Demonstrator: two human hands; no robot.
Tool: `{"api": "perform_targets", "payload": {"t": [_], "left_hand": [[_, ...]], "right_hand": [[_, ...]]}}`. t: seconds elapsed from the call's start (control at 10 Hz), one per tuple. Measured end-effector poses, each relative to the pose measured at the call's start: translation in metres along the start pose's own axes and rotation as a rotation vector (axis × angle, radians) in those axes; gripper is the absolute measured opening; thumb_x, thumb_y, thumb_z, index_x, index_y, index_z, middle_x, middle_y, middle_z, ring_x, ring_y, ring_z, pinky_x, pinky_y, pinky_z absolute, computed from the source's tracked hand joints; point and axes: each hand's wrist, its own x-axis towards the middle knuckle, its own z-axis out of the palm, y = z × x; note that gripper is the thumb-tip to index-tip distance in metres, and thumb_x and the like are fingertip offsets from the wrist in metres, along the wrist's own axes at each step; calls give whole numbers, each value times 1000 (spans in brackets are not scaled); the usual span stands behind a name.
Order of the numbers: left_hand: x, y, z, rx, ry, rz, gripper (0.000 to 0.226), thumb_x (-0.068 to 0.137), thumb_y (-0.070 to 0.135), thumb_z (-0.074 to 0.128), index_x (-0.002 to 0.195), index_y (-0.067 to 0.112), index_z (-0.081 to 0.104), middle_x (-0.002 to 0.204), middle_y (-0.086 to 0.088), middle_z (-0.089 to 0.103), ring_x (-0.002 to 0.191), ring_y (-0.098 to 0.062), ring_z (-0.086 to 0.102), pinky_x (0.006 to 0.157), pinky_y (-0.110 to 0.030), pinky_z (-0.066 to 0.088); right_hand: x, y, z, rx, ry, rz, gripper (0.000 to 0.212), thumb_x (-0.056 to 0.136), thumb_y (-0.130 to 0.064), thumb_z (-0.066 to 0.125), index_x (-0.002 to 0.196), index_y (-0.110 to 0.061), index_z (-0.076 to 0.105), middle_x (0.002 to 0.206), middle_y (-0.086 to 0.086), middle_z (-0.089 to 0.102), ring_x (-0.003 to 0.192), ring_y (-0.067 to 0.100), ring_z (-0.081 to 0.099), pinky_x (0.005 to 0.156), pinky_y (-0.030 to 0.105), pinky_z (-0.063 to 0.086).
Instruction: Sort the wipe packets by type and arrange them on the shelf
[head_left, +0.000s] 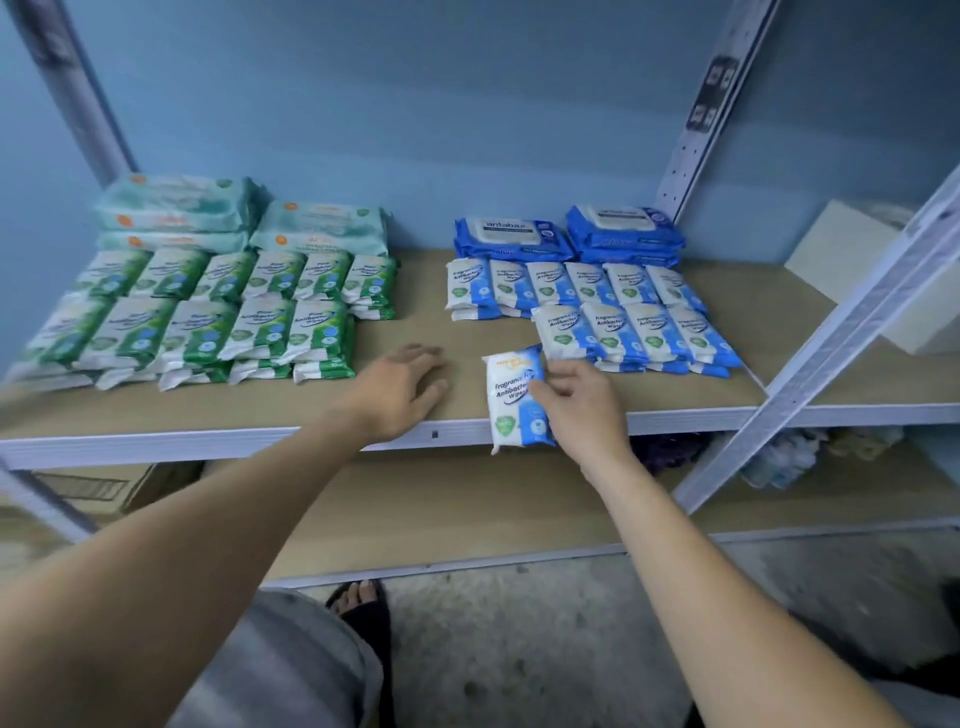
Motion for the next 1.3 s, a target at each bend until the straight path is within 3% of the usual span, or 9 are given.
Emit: {"api": "perform_targets", "payload": {"t": [0.1, 0.3, 0.4, 0.6, 0.8, 1.0, 1.1, 1.2, 1.3], "left_hand": [[-6, -7, 0, 29, 26, 5, 74, 92, 62, 26, 139, 14, 57, 148, -5, 52, 142, -29, 40, 117, -43, 34], [-5, -5, 2, 75, 54, 1, 68, 94, 58, 27, 139, 16, 56, 149, -1, 51, 143, -26, 38, 117, -42, 34], [-5, -5, 4, 81, 66, 1, 57, 98, 51, 35, 141, 18, 54, 151, 1, 49, 145, -23, 35, 118, -38, 30], [-6, -7, 6, 87, 77, 9, 57, 98, 51, 35, 141, 20, 54, 151, 3, 48, 145, -21, 34, 119, -36, 29], [-4, -9, 7, 85, 100, 17, 70, 92, 60, 23, 140, 21, 56, 150, 4, 50, 144, -21, 37, 119, -35, 30], [-4, -9, 7, 86, 109, 6, 68, 92, 59, 23, 139, 23, 57, 149, 5, 51, 144, -19, 38, 118, -34, 30], [-10, -7, 13, 113, 134, 18, 66, 93, 57, 22, 138, 24, 58, 148, 7, 53, 143, -18, 40, 117, -34, 31], [-29, 4, 20, 102, 262, -21, 51, 95, 51, 32, 129, 29, 64, 142, 12, 57, 138, -15, 46, 114, -32, 35], [-77, 32, 50, -64, 232, 161, 42, 81, 41, 55, 122, 35, 63, 134, 17, 62, 129, -14, 54, 112, -26, 29]], "right_hand": [[-1, 2, 4, -372, 108, -286, 23, 92, -28, 67, 113, -18, 65, 113, -6, 65, 100, 16, 61, 81, 33, 51], [-29, 21, 1, -651, -56, -618, 35, 93, -31, 59, 122, -18, 71, 134, -9, 62, 124, 12, 46, 100, 28, 42], [-20, 29, 2, -754, 36, -785, 32, 87, -24, 65, 116, -14, 74, 123, -3, 69, 112, 20, 59, 94, 34, 50], [28, 16, 16, -1036, 14, -785, 23, 80, -9, 73, 102, -15, 74, 108, -1, 72, 96, 27, 63, 86, 38, 49], [62, -5, 28, -1185, -32, -672, 20, 88, -9, 57, 100, -20, 69, 109, -4, 69, 104, 25, 57, 97, 36, 35], [68, -8, 34, -1120, -20, -600, 25, 94, -19, 55, 114, -23, 70, 128, -7, 65, 115, 21, 55, 102, 37, 34], [48, -36, 12, -764, -8, -519, 34, 95, -33, 62, 127, -24, 67, 132, -9, 63, 121, 16, 55, 105, 34, 38], [1, -93, -39, -285, 65, -581, 21, 89, -32, 73, 109, -28, 74, 108, -16, 72, 104, 4, 63, 94, 27, 49], [-63, -164, -117, 191, -13, -743, 18, 84, -39, 75, 98, -27, 75, 101, -7, 75, 93, 10, 68, 85, 24, 54]]}}
